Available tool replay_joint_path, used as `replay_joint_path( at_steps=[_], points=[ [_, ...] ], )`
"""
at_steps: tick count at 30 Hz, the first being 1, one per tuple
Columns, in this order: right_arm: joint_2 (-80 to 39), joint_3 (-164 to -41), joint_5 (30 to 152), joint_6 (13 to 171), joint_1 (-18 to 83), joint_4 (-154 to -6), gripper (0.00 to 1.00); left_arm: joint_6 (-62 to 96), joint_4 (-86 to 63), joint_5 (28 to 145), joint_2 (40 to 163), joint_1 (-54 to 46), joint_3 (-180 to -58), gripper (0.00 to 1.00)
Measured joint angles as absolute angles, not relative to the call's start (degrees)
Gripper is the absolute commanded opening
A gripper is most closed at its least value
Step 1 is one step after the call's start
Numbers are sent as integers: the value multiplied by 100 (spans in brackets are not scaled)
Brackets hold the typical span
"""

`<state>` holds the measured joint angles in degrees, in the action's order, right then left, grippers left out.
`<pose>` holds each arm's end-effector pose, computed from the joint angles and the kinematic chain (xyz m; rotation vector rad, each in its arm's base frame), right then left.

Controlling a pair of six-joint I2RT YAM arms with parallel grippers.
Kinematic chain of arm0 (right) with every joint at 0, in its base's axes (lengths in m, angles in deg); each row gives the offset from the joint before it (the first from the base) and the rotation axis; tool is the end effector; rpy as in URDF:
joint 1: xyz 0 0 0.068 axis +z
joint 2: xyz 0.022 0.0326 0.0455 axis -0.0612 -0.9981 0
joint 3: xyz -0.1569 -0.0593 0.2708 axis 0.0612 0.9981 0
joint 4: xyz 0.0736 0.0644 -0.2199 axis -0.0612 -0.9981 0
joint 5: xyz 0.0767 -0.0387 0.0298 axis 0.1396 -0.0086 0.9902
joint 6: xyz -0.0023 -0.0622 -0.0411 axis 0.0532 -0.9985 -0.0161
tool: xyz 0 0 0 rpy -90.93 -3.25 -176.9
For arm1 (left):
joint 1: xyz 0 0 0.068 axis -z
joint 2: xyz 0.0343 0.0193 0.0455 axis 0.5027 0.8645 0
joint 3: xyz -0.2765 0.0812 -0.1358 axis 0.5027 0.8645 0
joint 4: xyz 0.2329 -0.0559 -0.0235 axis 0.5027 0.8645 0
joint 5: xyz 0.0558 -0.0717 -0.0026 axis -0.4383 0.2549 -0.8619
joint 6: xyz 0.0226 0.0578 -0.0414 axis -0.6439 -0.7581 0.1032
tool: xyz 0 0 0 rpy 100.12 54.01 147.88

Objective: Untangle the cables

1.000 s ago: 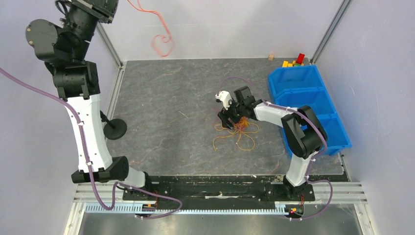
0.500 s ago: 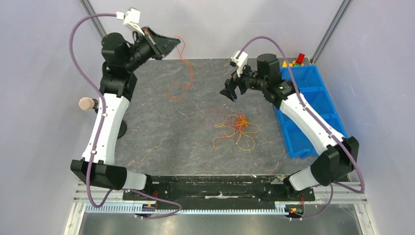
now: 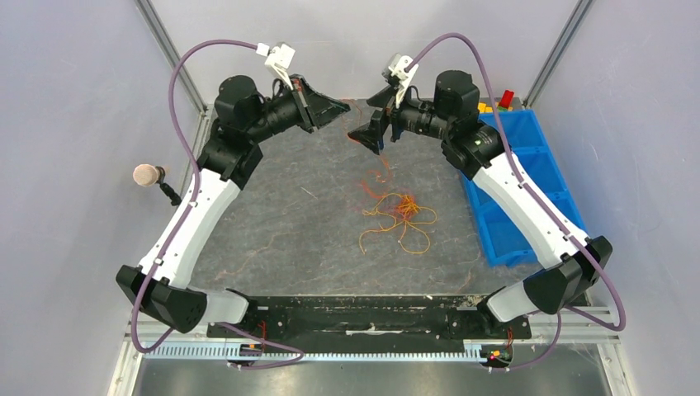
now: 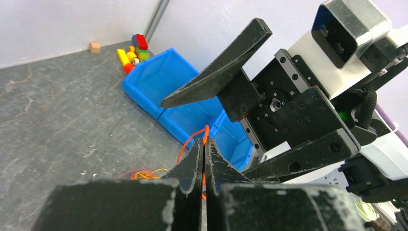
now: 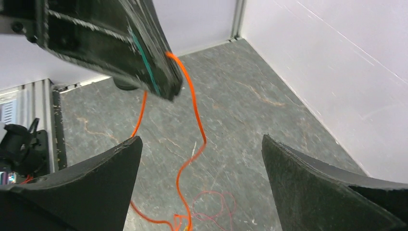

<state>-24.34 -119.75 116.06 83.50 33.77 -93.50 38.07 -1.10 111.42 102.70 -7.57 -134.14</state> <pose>0.2685 0.1958 0.4998 -0.8864 1.4887 0.8468 0.2483 -0.1406 0.5205 0.3540 1.6315 -1.1855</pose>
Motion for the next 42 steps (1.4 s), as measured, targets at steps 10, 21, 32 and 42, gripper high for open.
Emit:
replay_joint_path(
  at_steps=[10, 21, 32, 42],
  points=[
    [-2449, -11907, 11877, 8538, 3443, -8993, 37, 3807, -112, 11450, 10342, -350, -13405, 2],
    [-2382, -11588, 12091, 8776, 3298, -8856, 0, 3759, -46, 11444, 10427, -317, -13403, 21],
    [-1947, -11546, 12074, 9211, 2743, -8716, 0, 3468, -409, 11883, 9756, -1524, -12330, 81],
    [-1796, -11553, 12085, 9832, 2776, -8161, 0, 2790, -617, 11559, 9221, -846, -10546, 82]
  ],
)
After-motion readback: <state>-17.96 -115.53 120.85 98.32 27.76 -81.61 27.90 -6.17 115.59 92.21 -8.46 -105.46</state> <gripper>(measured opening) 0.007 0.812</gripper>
